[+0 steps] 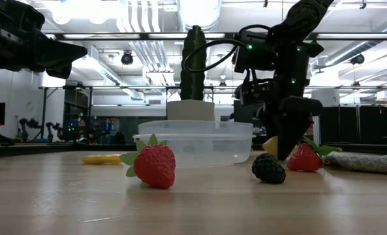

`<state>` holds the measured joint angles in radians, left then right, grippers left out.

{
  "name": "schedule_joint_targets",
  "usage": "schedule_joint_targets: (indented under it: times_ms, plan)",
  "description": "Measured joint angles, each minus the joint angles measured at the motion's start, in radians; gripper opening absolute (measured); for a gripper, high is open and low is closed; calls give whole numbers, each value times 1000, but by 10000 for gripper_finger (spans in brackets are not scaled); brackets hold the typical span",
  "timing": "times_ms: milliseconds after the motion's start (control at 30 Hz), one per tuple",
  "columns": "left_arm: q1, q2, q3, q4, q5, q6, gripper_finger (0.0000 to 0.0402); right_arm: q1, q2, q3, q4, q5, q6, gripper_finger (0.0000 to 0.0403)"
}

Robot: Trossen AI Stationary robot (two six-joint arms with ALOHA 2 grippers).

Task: Pick and placing Produce into tupperware
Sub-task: Put the yellow lemon into the transparent container

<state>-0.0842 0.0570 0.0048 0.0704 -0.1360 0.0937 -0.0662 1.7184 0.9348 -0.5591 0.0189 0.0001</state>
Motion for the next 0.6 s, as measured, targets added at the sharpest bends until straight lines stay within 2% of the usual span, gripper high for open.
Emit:
schedule_joint_targets:
  times_ms: [300, 600]
  plan:
    - [0, 0, 0, 0, -5, 0, 0, 0, 0, 0, -7, 2, 1, 205]
    - [0, 0, 0, 0, -11, 0, 0, 0, -1, 3, -27, 8, 76, 203]
